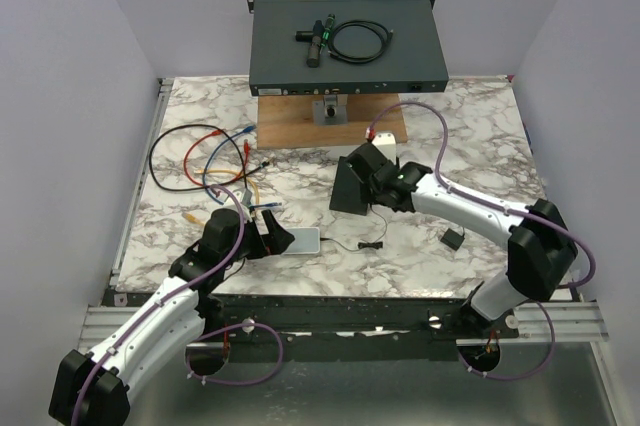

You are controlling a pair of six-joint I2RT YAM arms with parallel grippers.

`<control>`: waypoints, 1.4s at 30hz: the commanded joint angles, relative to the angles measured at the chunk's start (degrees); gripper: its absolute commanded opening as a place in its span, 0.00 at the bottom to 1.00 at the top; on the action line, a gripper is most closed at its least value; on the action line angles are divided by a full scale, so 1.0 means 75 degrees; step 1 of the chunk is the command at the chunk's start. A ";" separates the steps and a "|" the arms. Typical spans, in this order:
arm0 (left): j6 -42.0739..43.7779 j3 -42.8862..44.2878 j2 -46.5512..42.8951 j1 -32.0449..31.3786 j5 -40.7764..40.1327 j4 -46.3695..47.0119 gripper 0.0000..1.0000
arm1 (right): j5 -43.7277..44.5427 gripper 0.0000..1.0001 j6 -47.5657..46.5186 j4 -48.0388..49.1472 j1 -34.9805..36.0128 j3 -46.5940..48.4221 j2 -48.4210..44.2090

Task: Insert the plug into the switch port
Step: Move the switch port to the center of the board.

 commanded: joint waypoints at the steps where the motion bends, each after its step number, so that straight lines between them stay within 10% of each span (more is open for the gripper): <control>1: -0.0230 -0.0004 -0.0119 0.0050 0.0283 -0.0006 0.99 | 0.0202 0.23 -0.0651 0.0357 -0.0042 0.0775 0.0260; 26: -0.1490 0.0044 -0.1206 0.0098 -0.0025 -0.0829 0.99 | -0.2058 0.24 -0.1388 0.1494 -0.0030 0.4465 0.4803; 42: -0.1386 0.0124 -0.0816 0.0114 -0.0319 -0.0590 0.98 | -0.2214 0.61 -0.1574 0.1743 -0.0026 0.4045 0.4453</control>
